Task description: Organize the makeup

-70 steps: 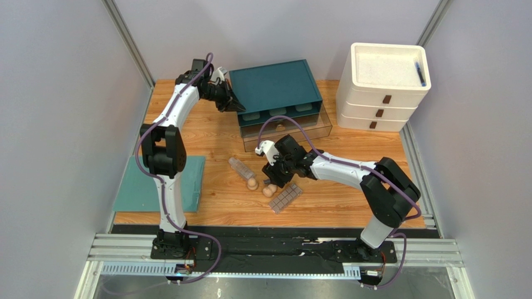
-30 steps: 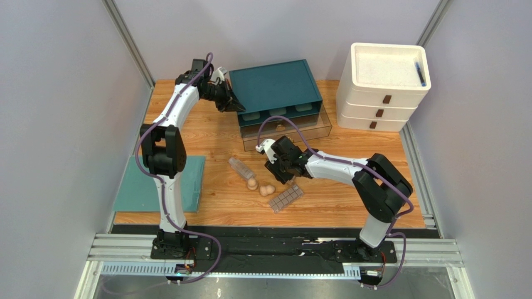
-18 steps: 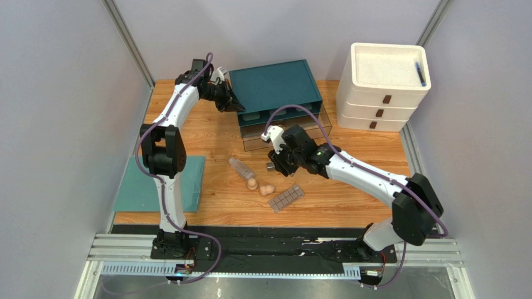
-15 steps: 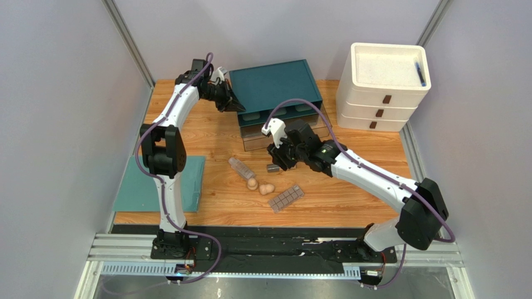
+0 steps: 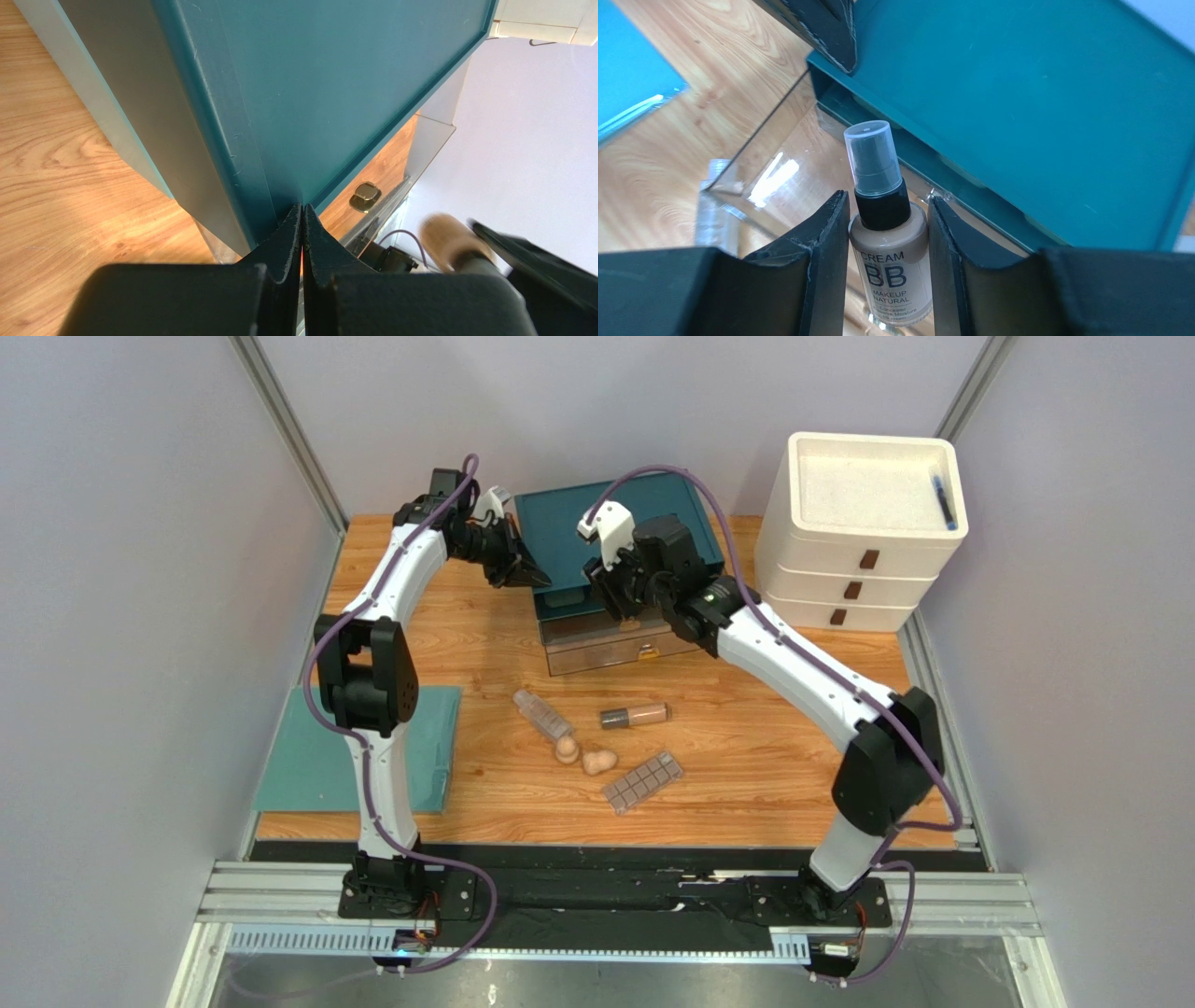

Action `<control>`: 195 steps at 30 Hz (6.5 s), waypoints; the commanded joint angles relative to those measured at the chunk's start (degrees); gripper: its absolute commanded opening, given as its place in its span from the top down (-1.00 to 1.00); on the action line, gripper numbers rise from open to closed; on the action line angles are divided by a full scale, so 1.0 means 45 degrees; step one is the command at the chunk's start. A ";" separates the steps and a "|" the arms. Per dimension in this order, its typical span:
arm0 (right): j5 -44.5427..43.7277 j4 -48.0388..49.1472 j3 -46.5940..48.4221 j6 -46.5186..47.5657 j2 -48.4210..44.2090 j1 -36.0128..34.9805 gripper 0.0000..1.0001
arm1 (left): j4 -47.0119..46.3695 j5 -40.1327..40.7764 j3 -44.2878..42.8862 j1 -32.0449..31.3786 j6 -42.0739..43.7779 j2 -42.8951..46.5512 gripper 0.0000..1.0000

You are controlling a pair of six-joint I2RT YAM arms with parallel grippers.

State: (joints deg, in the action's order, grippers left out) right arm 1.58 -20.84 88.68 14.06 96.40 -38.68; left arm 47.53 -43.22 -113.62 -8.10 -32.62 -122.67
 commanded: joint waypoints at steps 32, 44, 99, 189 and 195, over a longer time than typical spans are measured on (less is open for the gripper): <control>0.2849 -0.0954 0.1193 -0.1660 0.0027 0.0041 -0.40 | 0.1762 0.0699 -0.0570 0.0218 0.0862 -0.0142 1.00; 0.4218 -0.1874 -0.1482 -0.2694 -0.0524 -0.2107 -0.43 | 0.2016 0.0738 -0.0766 0.0276 0.1038 -0.0279 1.00; 0.0468 0.1253 -0.1291 -0.3184 0.2272 -0.3612 0.99 | 0.2114 0.0152 -0.0024 0.0335 0.1468 -0.0435 1.00; 0.1624 0.0548 -0.7717 -0.0879 -0.2713 0.0255 -0.17 | 0.2309 0.0152 0.0015 0.0335 0.1702 -0.0513 0.97; 0.1465 0.1037 -0.6858 -0.0645 -0.1190 0.0255 -0.17 | 0.2309 0.0172 0.0268 0.0335 0.1780 -0.0493 0.97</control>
State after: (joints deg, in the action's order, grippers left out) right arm 10.04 -21.41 53.56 10.02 87.74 -37.47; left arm 51.16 -45.98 -114.28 -6.92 -27.92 -123.13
